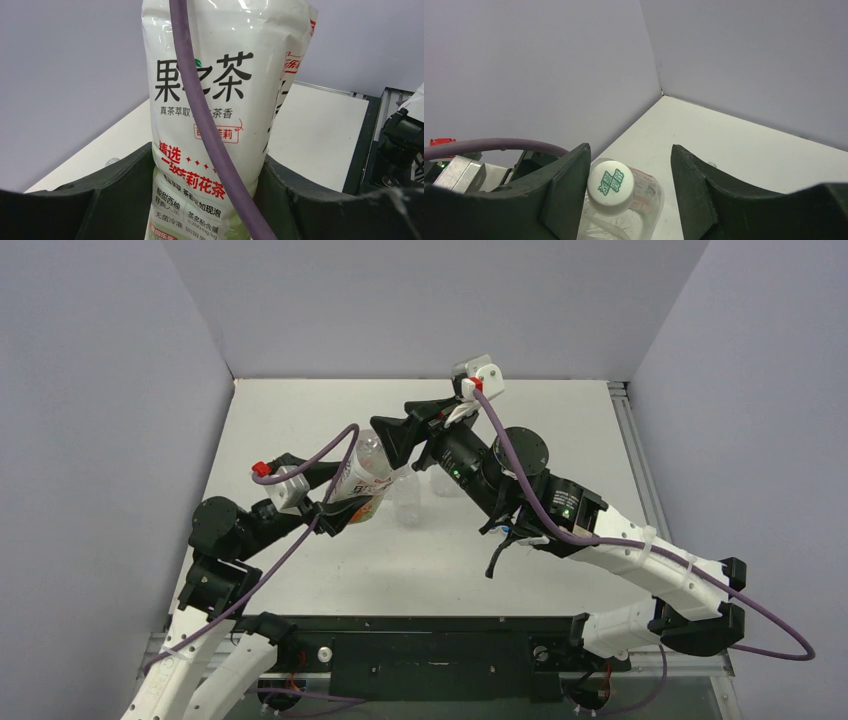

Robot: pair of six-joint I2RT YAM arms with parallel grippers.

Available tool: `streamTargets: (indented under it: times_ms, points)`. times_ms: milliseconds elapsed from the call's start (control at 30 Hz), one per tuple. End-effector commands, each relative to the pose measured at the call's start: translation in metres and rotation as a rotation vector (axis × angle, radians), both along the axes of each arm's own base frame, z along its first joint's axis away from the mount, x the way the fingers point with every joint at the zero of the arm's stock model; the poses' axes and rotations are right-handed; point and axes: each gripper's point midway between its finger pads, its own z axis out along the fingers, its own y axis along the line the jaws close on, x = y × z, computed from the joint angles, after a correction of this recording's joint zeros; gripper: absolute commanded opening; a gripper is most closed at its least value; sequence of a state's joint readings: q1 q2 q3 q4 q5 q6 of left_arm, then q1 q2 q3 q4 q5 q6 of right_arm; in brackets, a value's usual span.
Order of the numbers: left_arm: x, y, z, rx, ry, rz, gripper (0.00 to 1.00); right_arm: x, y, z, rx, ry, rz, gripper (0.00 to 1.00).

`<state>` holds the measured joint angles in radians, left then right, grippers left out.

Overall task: Unscrew the bottle caps
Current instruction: Unscrew the bottle cap from the plastic bottle.

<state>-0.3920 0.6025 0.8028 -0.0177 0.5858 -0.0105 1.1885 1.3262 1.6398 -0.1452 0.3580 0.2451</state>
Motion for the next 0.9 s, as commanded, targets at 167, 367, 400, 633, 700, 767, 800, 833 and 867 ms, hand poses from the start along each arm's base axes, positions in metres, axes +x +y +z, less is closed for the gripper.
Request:
streamTargets:
  times_ms: [167, 367, 400, 633, 700, 767, 800, 833, 867]
  points:
    - [0.018, 0.017, 0.005, -0.009, -0.015, 0.146, 0.00, -0.005, -0.007, 0.021, 0.089, -0.008, -0.002, 0.44]
    - [0.019, 0.019, 0.006, -0.014, -0.013, 0.158, 0.00, -0.005, 0.002, 0.013, 0.074, 0.011, 0.022, 0.51]
    - [0.019, 0.019, 0.006, -0.014, -0.012, 0.160, 0.00, -0.005, 0.002, 0.012, 0.077, 0.015, 0.022, 0.51]
    - [0.019, 0.021, 0.008, -0.021, -0.015, 0.169, 0.00, -0.006, 0.006, 0.010, 0.089, 0.026, 0.039, 0.45]
    - [0.019, 0.021, 0.009, -0.025, -0.014, 0.171, 0.00, -0.006, 0.009, 0.009, 0.087, 0.030, 0.045, 0.46]
    - [0.020, 0.022, 0.010, -0.027, -0.016, 0.176, 0.00, -0.005, 0.012, 0.005, 0.080, 0.037, 0.049, 0.47]
    - [0.020, 0.022, 0.010, -0.027, -0.016, 0.176, 0.00, -0.005, 0.012, 0.005, 0.080, 0.037, 0.049, 0.47]
    - [0.019, 0.022, 0.010, -0.028, -0.017, 0.175, 0.00, -0.005, 0.012, 0.004, 0.079, 0.038, 0.049, 0.47]
    - [0.019, 0.022, 0.010, -0.027, -0.016, 0.175, 0.00, -0.005, 0.012, 0.004, 0.081, 0.040, 0.049, 0.47]
